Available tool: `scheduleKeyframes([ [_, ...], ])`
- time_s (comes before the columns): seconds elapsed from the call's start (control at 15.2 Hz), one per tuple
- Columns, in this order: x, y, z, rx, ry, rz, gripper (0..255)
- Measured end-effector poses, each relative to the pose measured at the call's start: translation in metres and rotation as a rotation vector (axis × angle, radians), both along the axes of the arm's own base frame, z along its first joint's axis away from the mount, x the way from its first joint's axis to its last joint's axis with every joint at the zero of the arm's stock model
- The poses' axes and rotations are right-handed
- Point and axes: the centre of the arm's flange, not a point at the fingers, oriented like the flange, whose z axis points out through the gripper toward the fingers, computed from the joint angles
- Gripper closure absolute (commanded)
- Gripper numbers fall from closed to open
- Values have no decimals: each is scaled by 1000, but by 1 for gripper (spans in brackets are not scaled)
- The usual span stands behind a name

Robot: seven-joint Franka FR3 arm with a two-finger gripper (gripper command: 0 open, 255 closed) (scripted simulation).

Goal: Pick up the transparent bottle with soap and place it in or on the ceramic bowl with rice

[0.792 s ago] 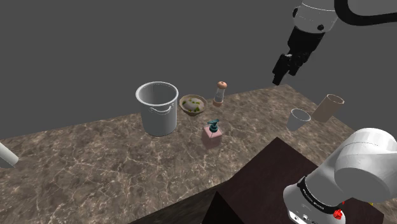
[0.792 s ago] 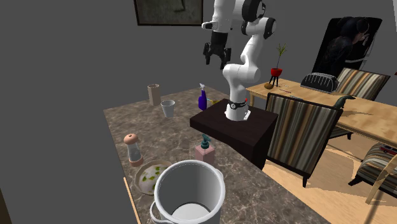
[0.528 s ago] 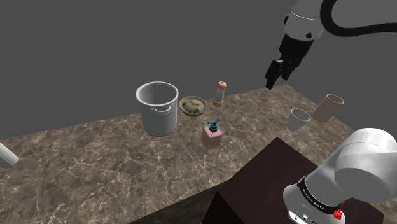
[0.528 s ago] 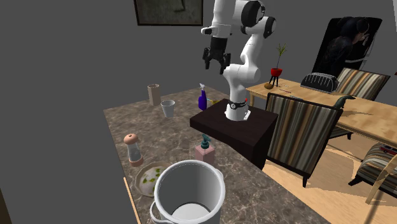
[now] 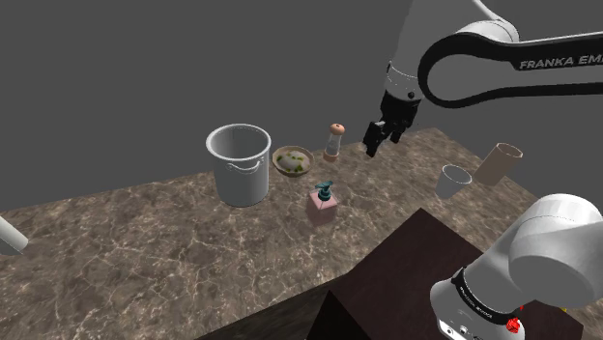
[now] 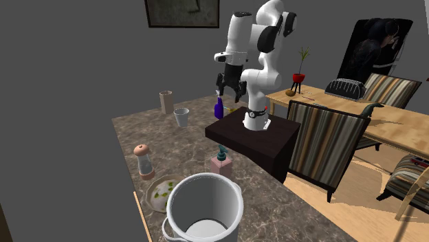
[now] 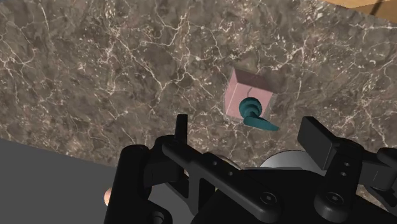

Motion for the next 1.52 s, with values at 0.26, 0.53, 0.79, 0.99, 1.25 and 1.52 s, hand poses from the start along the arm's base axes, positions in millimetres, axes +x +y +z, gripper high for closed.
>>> scheduleKeyframes([
  [0.26, 23, 16, -44, 3, -4, 2, 0],
  [0.53, 50, 29, -86, 5, -9, 3, 0],
  [0.79, 79, 41, -128, 8, -15, 6, 0],
  [0.99, 97, 52, -161, 10, -18, 7, 0],
  [1.25, 107, 57, -189, 12, -20, 8, 0],
  [1.52, 108, 54, -210, 12, -21, 8, 0],
])
